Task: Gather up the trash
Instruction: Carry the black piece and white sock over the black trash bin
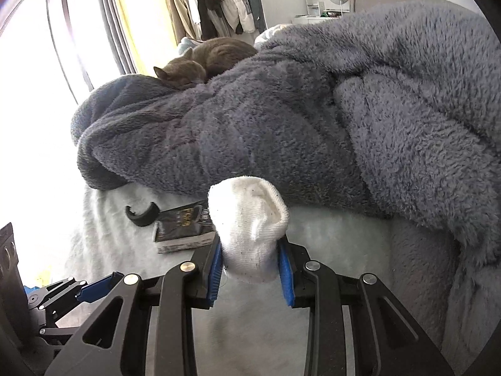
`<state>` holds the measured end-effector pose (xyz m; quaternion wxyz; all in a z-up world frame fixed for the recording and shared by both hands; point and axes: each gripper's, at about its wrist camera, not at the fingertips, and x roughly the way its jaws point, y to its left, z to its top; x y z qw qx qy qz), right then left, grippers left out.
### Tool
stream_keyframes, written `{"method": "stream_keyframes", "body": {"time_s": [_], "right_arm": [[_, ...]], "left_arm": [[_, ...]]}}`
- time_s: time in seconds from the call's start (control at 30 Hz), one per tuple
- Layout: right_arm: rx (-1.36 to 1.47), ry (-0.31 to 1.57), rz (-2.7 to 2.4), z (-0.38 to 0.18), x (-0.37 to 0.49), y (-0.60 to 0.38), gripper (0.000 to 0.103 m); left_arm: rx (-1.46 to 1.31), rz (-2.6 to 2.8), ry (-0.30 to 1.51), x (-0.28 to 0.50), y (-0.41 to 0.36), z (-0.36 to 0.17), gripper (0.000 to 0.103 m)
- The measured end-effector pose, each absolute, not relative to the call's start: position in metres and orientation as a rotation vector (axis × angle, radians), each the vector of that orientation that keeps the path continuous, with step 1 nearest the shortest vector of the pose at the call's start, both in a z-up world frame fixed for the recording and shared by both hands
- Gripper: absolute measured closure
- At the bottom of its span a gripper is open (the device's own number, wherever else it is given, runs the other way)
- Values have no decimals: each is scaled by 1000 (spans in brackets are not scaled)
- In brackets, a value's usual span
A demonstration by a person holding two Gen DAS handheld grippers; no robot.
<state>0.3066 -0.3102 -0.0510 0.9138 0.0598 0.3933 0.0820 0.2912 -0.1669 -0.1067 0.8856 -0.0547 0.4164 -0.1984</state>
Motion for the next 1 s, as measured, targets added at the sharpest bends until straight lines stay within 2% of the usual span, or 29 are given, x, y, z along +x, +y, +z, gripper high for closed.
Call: {"method": "stream_keyframes", "body": {"time_s": [0.47,1.0], "right_arm": [[120,749,315,-29,281,-229,71],[31,720,493,-21,240,-103,72]], "left_arm": [[-68,-324,806,241,-99,-83,56],[-94,-159,803,186,13,-81,56]]}}
